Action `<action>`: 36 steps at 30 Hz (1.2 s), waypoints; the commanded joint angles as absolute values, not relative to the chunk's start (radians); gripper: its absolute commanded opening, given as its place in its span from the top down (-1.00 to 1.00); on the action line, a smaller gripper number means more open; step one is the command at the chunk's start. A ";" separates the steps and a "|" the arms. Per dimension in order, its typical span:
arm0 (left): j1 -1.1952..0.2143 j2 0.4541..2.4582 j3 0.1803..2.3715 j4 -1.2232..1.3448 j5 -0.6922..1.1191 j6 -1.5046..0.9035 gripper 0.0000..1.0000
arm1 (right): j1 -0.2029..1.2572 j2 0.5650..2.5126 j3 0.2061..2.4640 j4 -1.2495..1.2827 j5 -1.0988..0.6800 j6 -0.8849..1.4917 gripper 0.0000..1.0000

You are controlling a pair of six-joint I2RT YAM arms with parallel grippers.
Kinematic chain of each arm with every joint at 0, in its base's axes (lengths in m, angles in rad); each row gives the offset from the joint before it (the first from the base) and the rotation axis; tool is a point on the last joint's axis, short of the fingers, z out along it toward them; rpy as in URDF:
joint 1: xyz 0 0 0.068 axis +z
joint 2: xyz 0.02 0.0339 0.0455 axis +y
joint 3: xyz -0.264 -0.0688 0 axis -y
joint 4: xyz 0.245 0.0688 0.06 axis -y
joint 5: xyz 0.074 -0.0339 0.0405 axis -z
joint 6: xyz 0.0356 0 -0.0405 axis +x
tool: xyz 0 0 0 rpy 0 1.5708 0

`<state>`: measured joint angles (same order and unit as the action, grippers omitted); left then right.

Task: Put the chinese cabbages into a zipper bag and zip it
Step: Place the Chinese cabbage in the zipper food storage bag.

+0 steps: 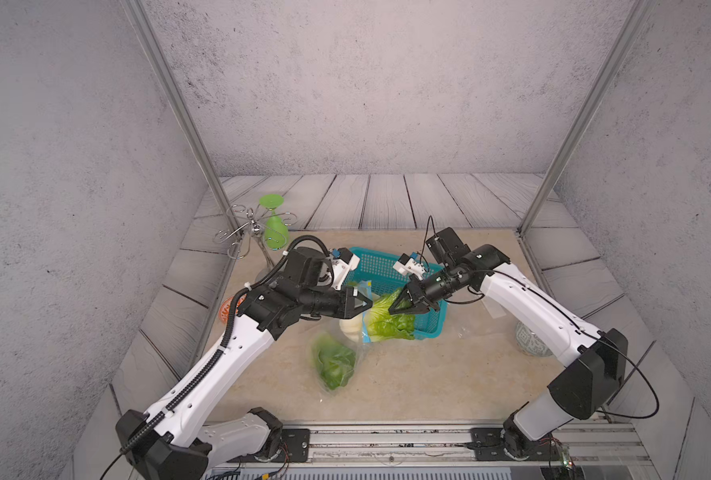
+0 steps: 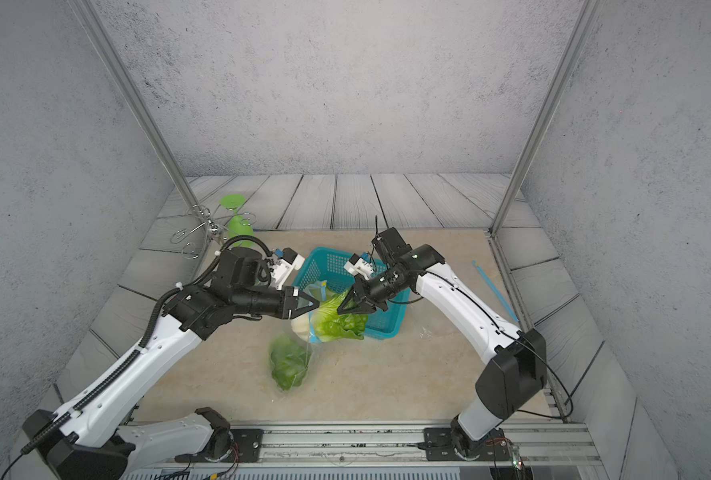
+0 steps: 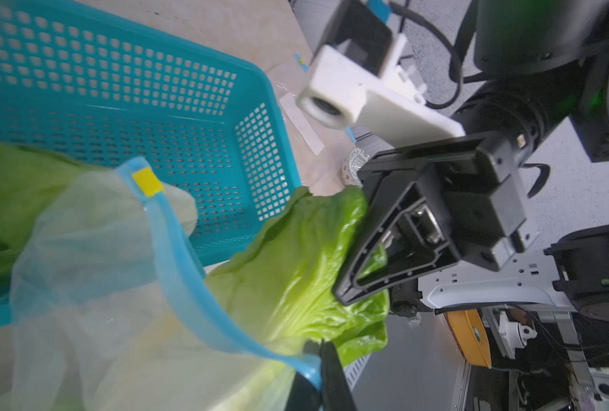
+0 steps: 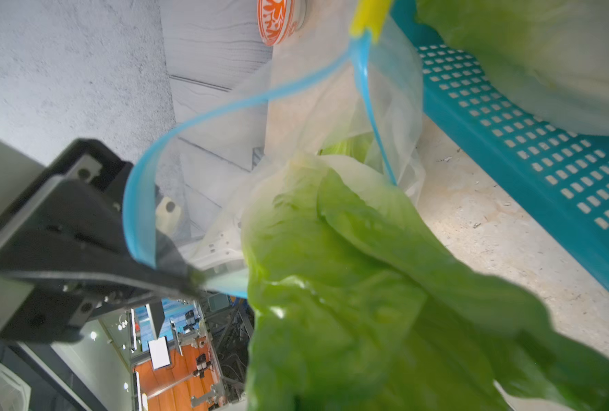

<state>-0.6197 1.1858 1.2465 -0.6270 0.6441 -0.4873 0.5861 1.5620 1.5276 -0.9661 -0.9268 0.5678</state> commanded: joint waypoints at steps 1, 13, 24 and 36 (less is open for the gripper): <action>-0.681 1.201 1.283 -0.548 0.668 -0.463 1.00 | 0.592 1.492 1.500 -0.774 -0.909 0.786 0.94; -0.707 1.170 1.200 -0.442 0.668 -0.542 1.00 | 0.633 1.489 1.290 -0.347 -0.741 1.231 0.93; -0.611 1.127 1.157 -0.450 0.683 -0.552 1.00 | 0.552 1.499 1.371 -0.391 -0.909 1.131 -0.18; -0.563 1.107 1.107 -0.371 0.738 -0.629 1.00 | 0.392 1.423 1.226 -0.739 -0.628 0.813 0.12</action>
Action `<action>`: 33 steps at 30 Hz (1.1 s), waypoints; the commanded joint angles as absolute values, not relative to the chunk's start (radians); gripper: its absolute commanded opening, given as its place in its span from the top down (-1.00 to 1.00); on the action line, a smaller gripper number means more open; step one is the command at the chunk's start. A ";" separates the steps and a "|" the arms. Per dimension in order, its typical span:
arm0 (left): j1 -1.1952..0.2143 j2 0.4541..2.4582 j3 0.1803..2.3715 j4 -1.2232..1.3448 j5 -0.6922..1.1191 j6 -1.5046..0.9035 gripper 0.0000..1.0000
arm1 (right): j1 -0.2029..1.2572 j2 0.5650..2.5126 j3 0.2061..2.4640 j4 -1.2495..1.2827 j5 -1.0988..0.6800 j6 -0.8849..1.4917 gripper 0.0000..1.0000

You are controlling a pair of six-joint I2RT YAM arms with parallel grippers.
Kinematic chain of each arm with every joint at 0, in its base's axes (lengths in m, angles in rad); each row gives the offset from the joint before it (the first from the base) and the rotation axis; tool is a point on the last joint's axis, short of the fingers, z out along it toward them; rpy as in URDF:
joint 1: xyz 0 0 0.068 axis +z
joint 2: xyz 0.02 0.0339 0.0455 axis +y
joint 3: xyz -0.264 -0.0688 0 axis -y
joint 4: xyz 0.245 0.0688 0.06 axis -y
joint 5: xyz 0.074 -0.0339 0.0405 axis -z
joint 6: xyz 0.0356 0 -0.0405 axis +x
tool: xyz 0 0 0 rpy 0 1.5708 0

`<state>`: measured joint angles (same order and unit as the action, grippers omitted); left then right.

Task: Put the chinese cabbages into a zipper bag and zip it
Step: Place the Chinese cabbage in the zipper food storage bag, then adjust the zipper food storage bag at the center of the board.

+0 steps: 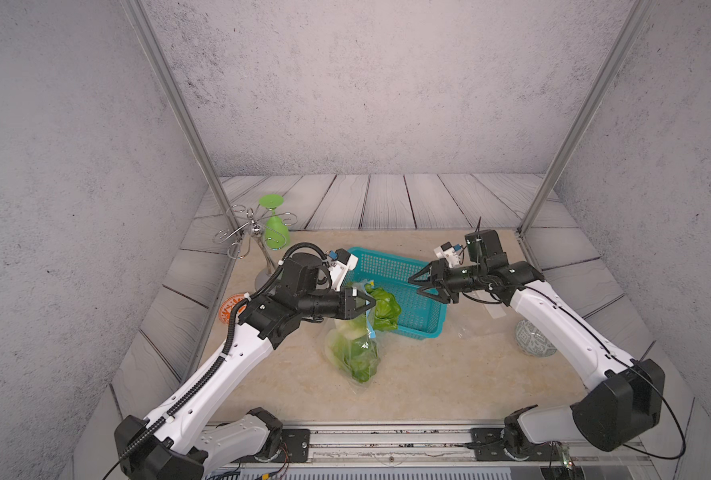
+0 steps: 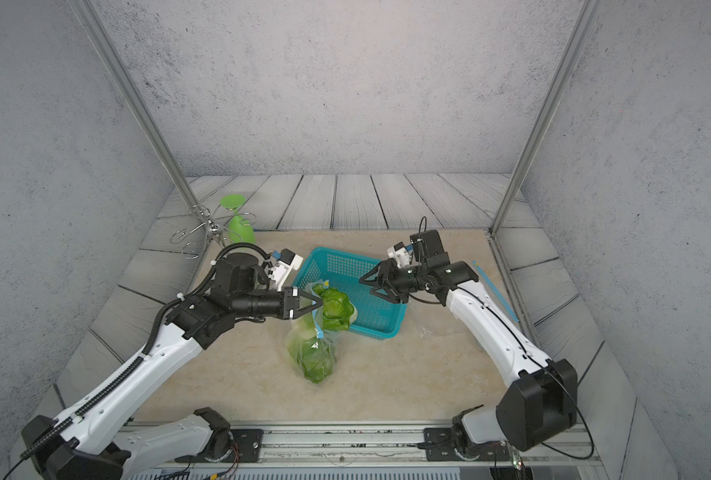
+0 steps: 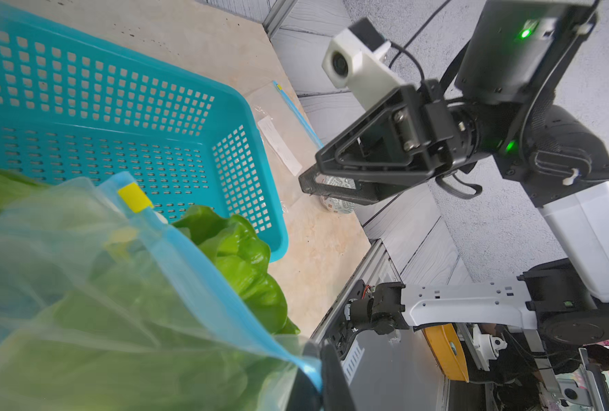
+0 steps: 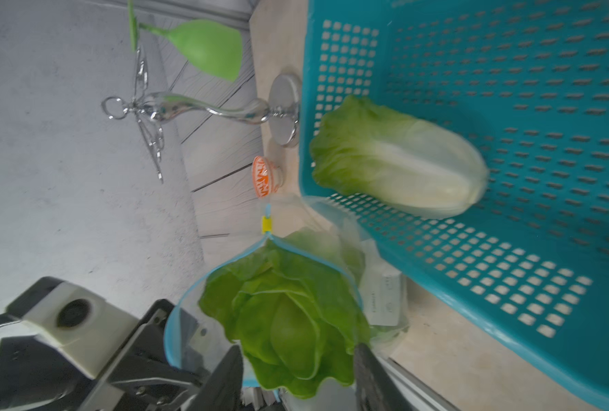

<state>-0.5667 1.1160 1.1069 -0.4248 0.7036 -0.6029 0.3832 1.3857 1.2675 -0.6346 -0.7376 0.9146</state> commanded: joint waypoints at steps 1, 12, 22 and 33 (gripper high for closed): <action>-0.563 1.110 1.110 -0.373 0.742 -0.630 1.00 | 0.399 1.446 1.223 -0.730 -0.613 0.812 0.18; -0.589 1.121 1.116 -0.365 0.754 -0.640 1.00 | 0.594 1.588 1.353 -0.625 -0.687 0.793 0.24; -0.589 1.141 1.121 -0.392 0.749 -0.606 1.00 | 0.667 1.620 1.276 -0.450 -0.787 0.901 0.09; -0.589 1.134 1.121 -0.374 0.742 -0.617 1.00 | 0.689 1.758 1.192 -0.370 -0.882 0.916 -0.09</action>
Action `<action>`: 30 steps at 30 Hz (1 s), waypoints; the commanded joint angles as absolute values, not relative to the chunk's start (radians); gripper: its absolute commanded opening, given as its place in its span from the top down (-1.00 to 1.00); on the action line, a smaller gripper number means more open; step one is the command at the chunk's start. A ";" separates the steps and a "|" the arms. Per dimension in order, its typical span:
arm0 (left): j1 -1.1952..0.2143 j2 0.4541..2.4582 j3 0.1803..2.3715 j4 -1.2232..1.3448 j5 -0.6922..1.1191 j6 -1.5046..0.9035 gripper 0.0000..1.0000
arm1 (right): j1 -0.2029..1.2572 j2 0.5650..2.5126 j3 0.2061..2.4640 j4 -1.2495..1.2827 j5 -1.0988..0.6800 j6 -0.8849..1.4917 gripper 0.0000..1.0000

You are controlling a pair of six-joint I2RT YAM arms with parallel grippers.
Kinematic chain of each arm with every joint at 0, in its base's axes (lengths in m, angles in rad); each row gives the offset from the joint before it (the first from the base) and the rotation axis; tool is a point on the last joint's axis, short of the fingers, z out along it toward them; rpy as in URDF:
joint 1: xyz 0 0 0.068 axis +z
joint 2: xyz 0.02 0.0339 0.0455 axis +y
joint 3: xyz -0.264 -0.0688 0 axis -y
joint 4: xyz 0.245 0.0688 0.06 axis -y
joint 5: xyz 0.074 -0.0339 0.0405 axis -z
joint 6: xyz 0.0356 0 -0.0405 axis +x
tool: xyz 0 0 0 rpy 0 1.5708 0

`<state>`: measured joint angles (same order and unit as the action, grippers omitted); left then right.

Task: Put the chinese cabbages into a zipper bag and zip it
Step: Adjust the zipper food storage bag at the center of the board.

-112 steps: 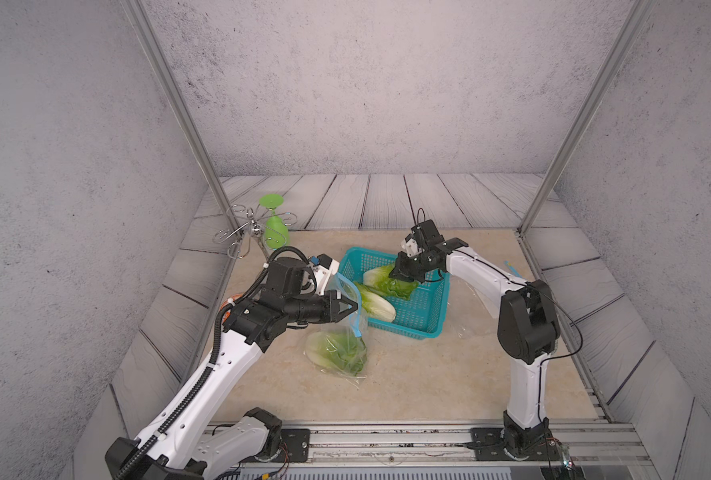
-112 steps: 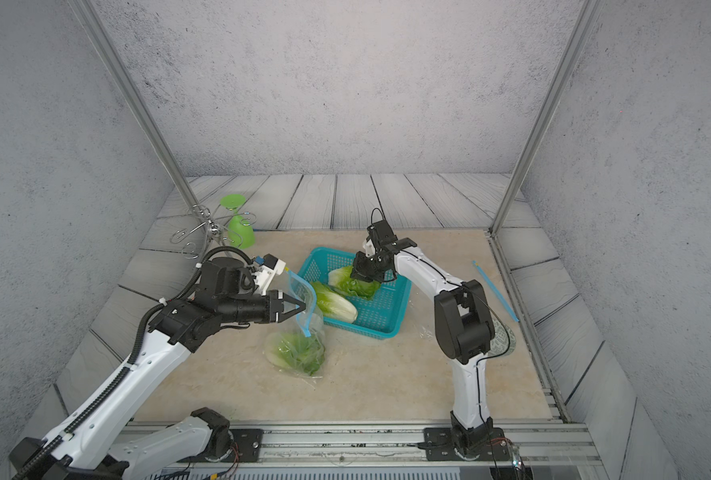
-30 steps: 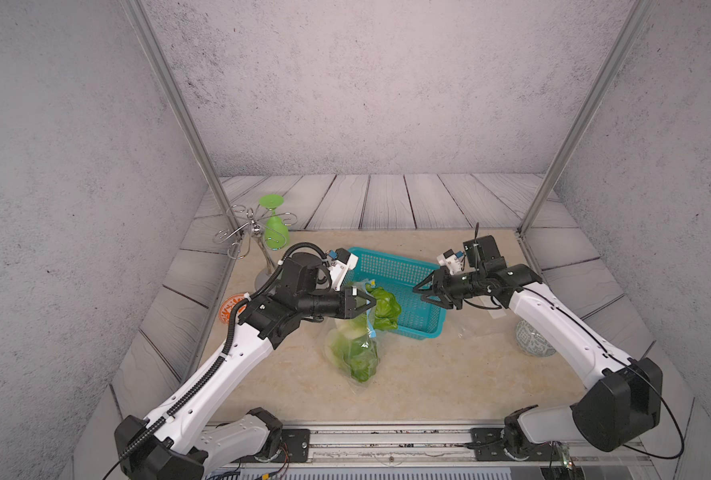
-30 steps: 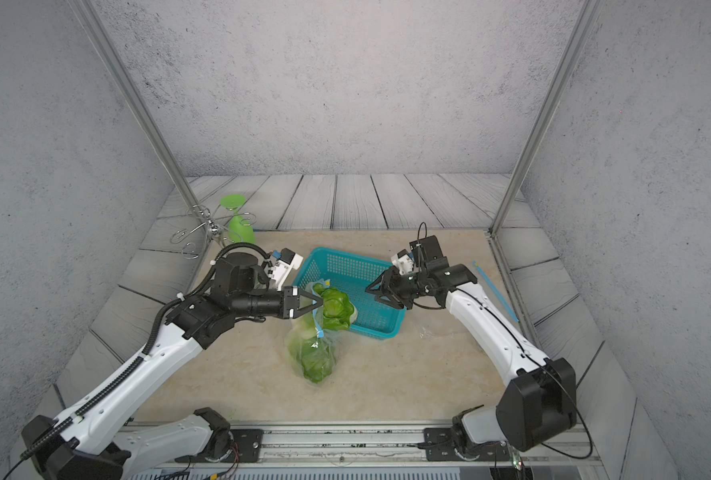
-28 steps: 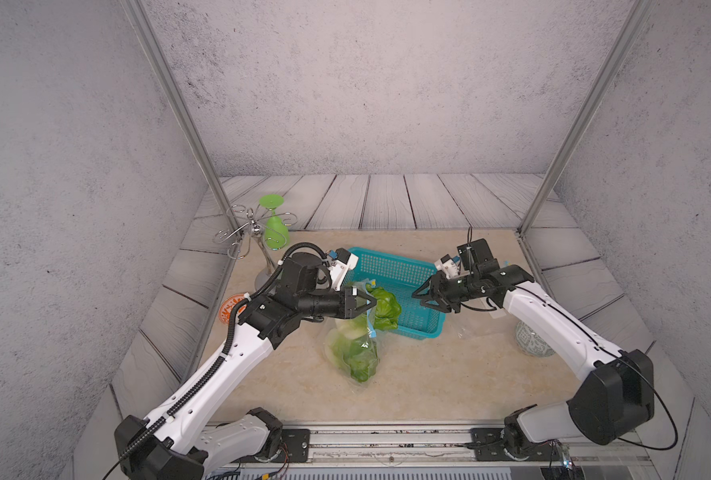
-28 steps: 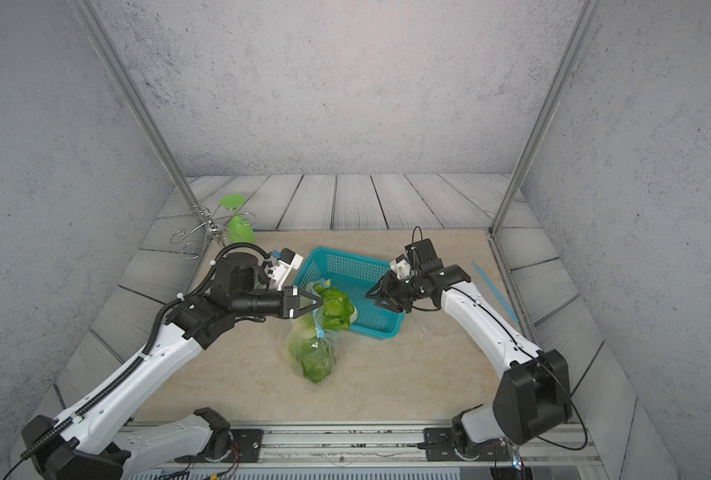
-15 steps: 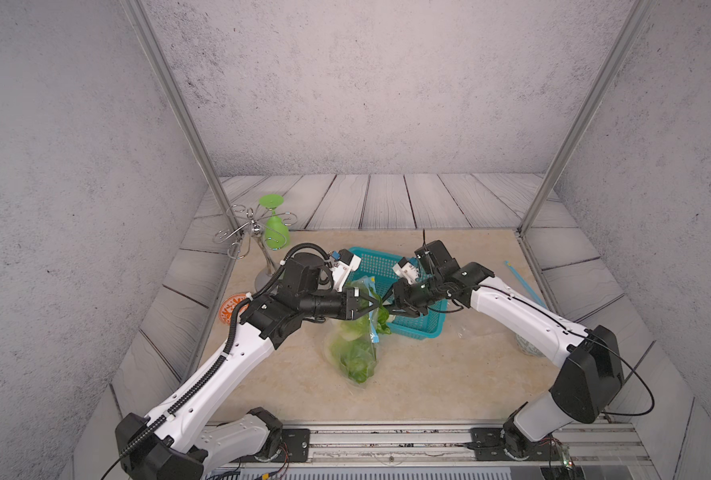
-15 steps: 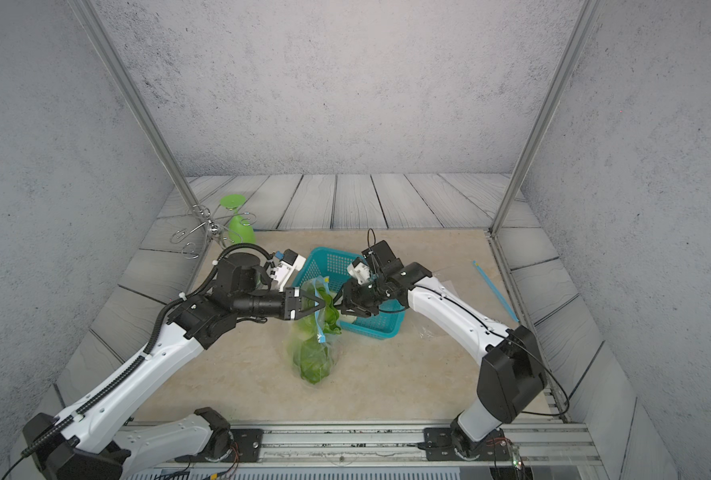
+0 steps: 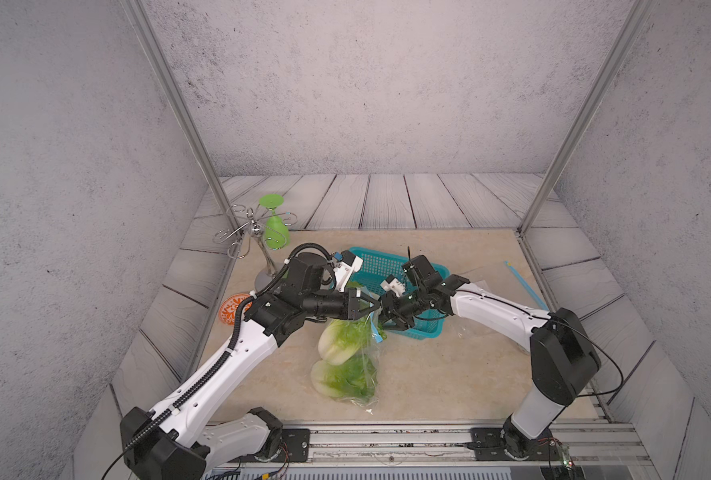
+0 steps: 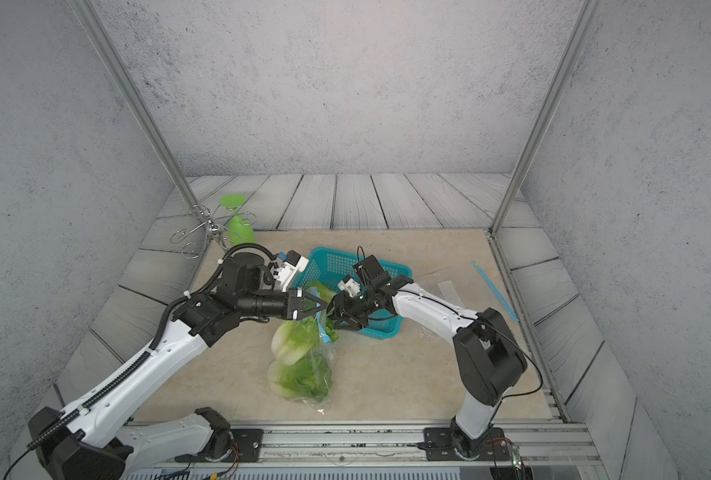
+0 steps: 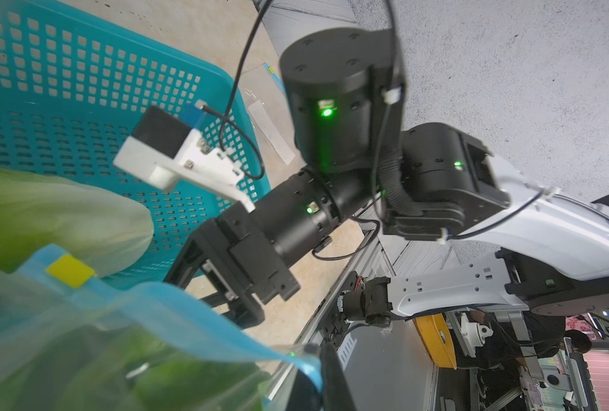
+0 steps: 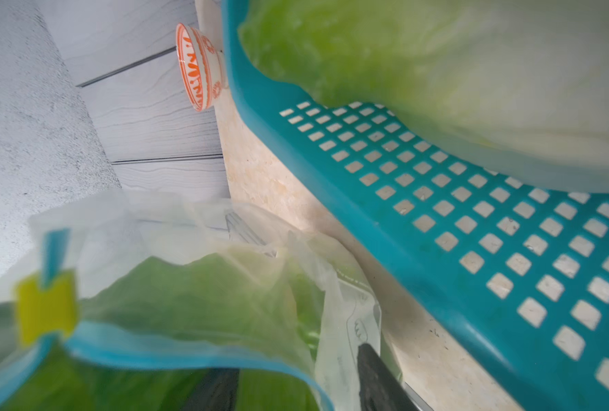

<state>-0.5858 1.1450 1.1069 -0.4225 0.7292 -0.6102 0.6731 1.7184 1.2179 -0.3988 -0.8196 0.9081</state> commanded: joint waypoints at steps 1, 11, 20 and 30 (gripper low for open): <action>-0.589 1.132 1.121 -0.378 0.741 -0.615 1.00 | 0.692 1.754 1.194 -0.356 -0.890 0.924 -0.09; -0.589 1.104 1.169 -0.415 0.725 -0.619 1.00 | 0.698 1.653 1.347 -0.673 -0.736 0.755 0.58; -0.589 1.048 1.094 -0.449 0.682 -0.648 1.00 | 0.696 1.610 1.608 -1.054 -0.522 0.522 0.86; -0.589 1.021 1.162 -0.432 0.700 -0.691 1.00 | 0.663 1.622 1.794 -1.097 -0.537 0.504 0.86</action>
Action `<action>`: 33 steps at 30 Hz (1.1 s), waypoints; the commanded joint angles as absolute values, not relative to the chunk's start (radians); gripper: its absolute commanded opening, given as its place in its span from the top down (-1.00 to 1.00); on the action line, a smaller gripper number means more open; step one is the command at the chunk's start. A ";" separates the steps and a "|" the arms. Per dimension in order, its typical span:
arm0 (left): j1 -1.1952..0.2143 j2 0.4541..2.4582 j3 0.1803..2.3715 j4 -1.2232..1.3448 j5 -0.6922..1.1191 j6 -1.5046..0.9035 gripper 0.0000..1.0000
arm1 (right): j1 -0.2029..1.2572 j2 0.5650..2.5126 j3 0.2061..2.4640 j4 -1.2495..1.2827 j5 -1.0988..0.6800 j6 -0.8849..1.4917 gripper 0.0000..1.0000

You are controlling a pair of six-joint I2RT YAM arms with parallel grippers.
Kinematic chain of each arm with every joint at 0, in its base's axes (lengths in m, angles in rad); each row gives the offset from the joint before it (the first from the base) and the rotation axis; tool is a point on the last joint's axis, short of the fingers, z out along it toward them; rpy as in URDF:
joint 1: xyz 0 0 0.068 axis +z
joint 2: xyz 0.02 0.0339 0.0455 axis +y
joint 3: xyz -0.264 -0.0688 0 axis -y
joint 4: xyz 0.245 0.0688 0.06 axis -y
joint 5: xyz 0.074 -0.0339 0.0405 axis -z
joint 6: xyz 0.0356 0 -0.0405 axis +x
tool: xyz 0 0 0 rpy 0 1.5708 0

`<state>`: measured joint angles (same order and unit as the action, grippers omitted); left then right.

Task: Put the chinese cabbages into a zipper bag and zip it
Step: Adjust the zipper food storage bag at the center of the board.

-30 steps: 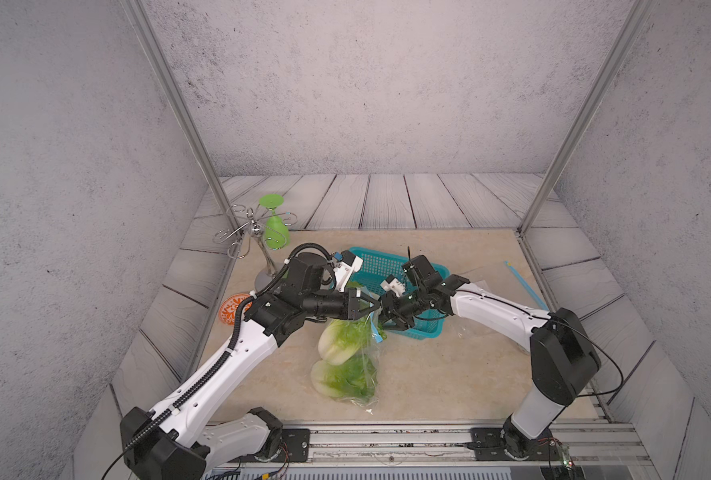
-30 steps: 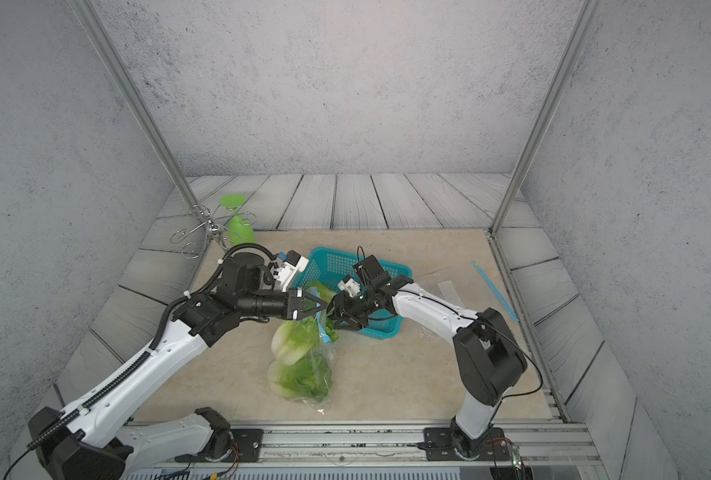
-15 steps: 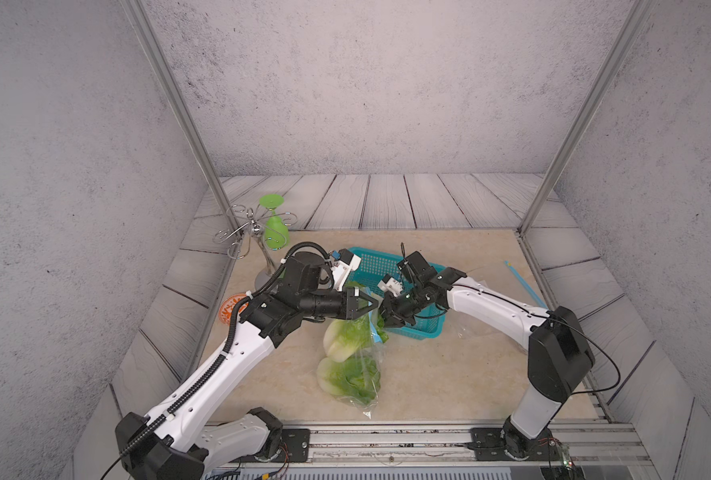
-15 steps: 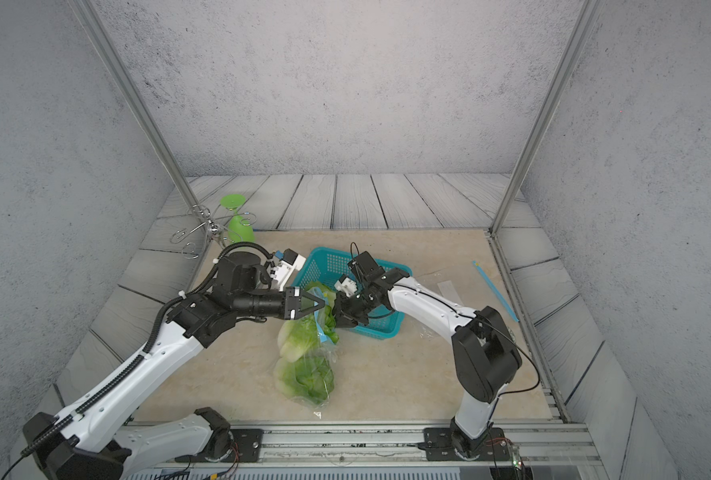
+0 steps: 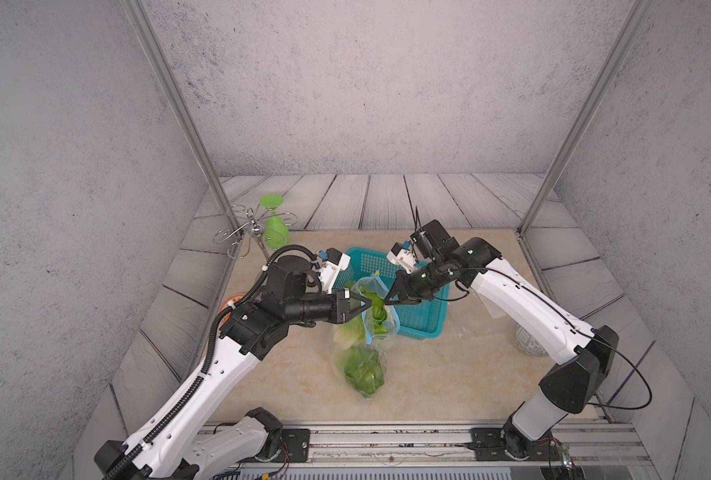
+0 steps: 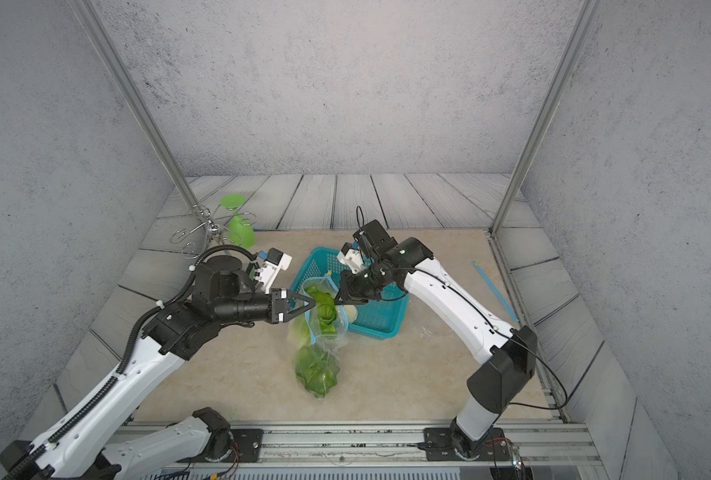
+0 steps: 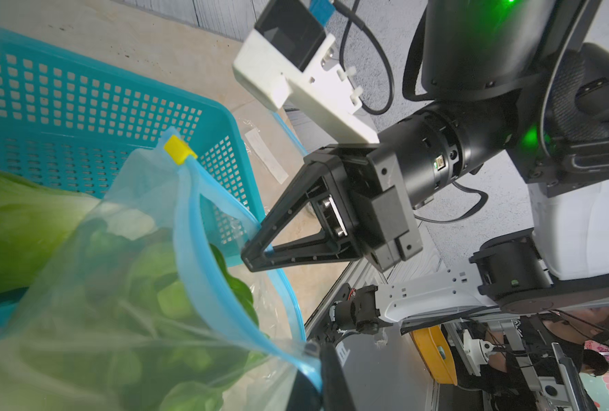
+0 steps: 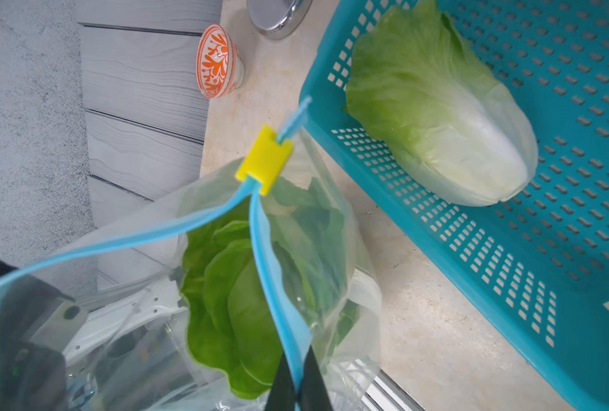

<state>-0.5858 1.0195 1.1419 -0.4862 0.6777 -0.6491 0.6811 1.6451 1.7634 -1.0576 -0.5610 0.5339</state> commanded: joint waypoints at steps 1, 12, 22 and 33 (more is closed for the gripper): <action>-0.590 1.029 1.154 -0.409 0.704 -0.702 1.00 | 0.656 1.623 1.793 -1.078 -0.537 0.506 0.85; -0.654 1.158 1.116 -0.238 0.751 -0.756 1.00 | 0.531 1.704 1.852 -1.052 -0.516 0.496 0.82; -0.637 1.144 1.118 -0.270 0.841 -0.652 -0.08 | 0.439 1.790 1.814 -0.936 -0.658 0.476 0.82; -0.507 1.200 0.943 -0.117 0.783 -0.714 0.56 | 0.402 1.807 1.809 -0.930 -0.728 0.461 0.76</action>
